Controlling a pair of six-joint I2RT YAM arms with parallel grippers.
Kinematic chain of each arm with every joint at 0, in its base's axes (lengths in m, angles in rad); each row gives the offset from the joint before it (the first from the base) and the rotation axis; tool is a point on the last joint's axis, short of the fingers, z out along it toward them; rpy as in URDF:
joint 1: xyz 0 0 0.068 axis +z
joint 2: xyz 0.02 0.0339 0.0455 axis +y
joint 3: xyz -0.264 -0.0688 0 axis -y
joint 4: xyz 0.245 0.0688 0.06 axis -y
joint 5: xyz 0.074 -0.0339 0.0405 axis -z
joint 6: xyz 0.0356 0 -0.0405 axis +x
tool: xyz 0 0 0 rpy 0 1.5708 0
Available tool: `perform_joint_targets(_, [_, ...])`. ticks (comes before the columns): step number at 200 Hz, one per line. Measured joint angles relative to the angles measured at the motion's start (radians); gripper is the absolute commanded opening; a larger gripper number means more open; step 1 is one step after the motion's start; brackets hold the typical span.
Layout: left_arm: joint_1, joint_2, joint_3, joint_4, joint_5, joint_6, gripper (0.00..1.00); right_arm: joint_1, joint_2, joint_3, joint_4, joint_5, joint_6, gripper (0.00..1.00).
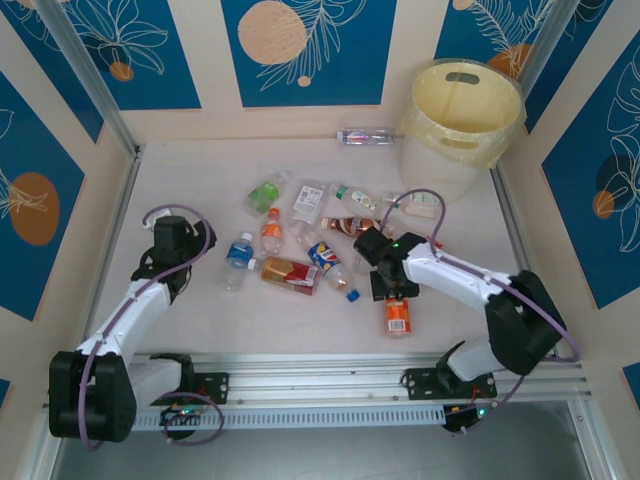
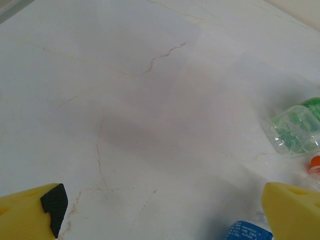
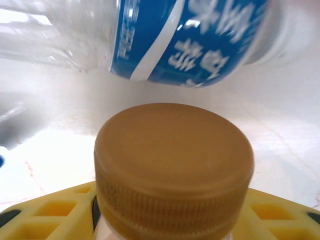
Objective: Put the plastic bottles in the bin
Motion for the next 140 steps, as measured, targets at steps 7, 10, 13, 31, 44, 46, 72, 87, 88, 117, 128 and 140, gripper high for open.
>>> perform_joint_targets(7, [0.0, 0.0, 0.0, 0.0, 0.0, -0.008, 1.0, 0.0, -0.04, 0.005, -0.005, 0.008, -0.001, 0.08])
perform_joint_targets(10, [0.0, 0.0, 0.0, 0.0, 0.0, -0.011, 1.0, 0.0, -0.053, 0.008, -0.007, 0.011, -0.002, 0.04])
perform_joint_targets(13, [0.0, 0.0, 0.0, -0.001, 0.001, -0.013, 1.0, 0.0, -0.074, 0.015, -0.008, 0.014, -0.003, 0.01])
perform_joint_targets(31, [0.0, 0.0, 0.001, -0.004, 0.023, -0.035, 1.0, -0.002, -0.161, 0.068, 0.004, 0.024, -0.026, 0.0])
perform_joint_targets(44, [0.001, 0.0, 0.01, -0.018, 0.052, -0.053, 1.0, -0.006, -0.214, 0.114, 0.054, 0.027, -0.05, 0.0])
perform_joint_targets(46, [0.001, 0.0, 0.012, -0.02, 0.058, -0.056, 1.0, -0.008, -0.222, 0.122, 0.065, 0.027, -0.054, 0.0])
perform_joint_targets(72, [0.001, 0.013, 0.057, -0.063, 0.119, -0.081, 1.0, -0.028, -0.318, 0.145, 0.32, 0.01, -0.121, 0.0])
perform_joint_targets(87, [0.001, 0.018, 0.082, -0.094, 0.129, -0.087, 1.0, -0.06, -0.33, 0.146, 0.466, -0.025, -0.15, 0.0])
perform_joint_targets(88, [0.001, 0.018, 0.084, -0.096, 0.129, -0.087, 1.0, -0.062, -0.33, 0.146, 0.475, -0.027, -0.152, 0.0])
perform_joint_targets(117, [0.001, 0.019, 0.101, -0.144, 0.136, -0.091, 1.0, -0.173, -0.258, 0.214, 0.679, -0.151, -0.195, 0.0])
perform_joint_targets(128, [0.001, 0.017, 0.101, -0.164, 0.142, -0.09, 1.0, -0.21, -0.213, 0.279, 0.697, -0.205, -0.218, 0.0])
perform_joint_targets(140, [0.001, 0.006, 0.1, -0.184, 0.151, -0.09, 1.0, -0.24, -0.158, 0.368, 0.708, -0.244, -0.249, 0.0])
